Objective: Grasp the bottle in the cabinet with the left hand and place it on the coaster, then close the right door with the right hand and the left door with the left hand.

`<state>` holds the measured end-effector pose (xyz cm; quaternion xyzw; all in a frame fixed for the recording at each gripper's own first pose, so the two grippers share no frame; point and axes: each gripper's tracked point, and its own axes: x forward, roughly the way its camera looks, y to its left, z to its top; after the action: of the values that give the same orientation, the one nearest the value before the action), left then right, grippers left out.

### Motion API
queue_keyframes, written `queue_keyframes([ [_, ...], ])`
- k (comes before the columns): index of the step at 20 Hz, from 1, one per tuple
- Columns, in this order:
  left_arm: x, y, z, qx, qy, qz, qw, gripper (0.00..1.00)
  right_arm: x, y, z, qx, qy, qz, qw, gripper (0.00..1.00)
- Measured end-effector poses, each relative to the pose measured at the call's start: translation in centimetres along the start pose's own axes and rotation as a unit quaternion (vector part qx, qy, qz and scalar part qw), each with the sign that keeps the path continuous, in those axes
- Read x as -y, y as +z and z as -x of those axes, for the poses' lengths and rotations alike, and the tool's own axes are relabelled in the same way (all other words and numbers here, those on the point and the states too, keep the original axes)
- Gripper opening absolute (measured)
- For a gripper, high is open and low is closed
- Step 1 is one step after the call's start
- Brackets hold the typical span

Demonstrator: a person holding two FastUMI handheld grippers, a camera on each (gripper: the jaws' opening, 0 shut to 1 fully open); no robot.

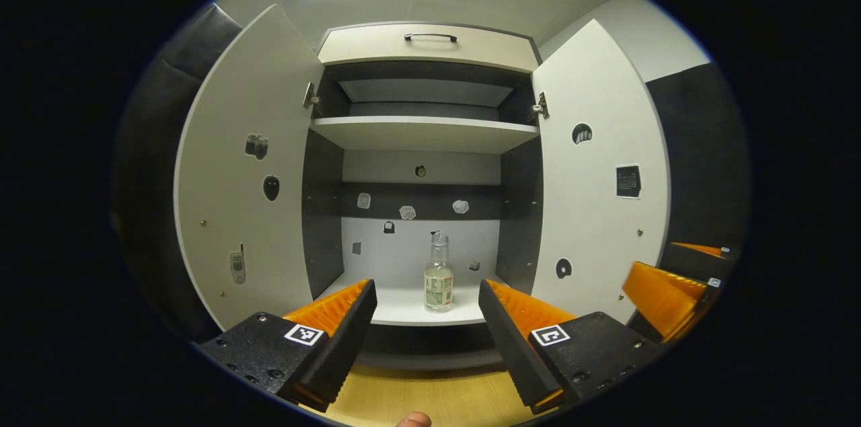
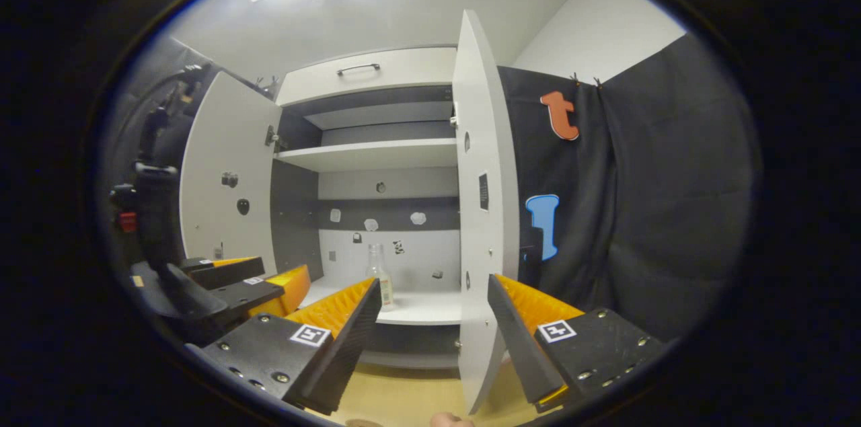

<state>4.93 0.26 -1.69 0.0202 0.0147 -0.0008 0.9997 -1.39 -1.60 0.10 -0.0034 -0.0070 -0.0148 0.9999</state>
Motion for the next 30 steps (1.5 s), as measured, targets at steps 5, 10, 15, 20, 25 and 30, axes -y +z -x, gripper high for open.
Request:
queue_keyframes([
  [5, 0.5, -1.0, -5.6, -0.002, -0.012, -0.006, 1.0, 0.96, 2.8, 0.4, 1.1, 0.004, -0.04, 0.003, 0.999, 0.96],
  [10, 1.1, -3.0, -12.2, -0.021, -0.023, -0.007, 0.999, 0.96, 6.6, 0.1, 1.8, -0.001, -0.101, 0.008, 0.995, 0.96],
  [15, 1.3, -4.2, -18.6, -0.032, -0.022, -0.008, 0.999, 0.96, 10.2, 0.0, 2.3, -0.001, -0.162, 0.015, 0.987, 0.96],
  [20, 1.0, -6.2, -24.2, -0.051, -0.009, -0.001, 0.999, 0.96, 12.4, -0.3, 2.1, -0.004, -0.204, 0.018, 0.979, 0.93],
  [25, 0.2, -7.7, -27.7, -0.068, 0.004, 0.004, 0.998, 0.97, 13.8, -0.7, 1.6, -0.006, -0.223, 0.016, 0.975, 0.96],
  [30, -0.4, -8.4, -28.7, -0.075, 0.007, 0.015, 0.997, 0.65, 13.8, -0.9, 1.4, -0.007, -0.221, 0.014, 0.975, 0.96],
])
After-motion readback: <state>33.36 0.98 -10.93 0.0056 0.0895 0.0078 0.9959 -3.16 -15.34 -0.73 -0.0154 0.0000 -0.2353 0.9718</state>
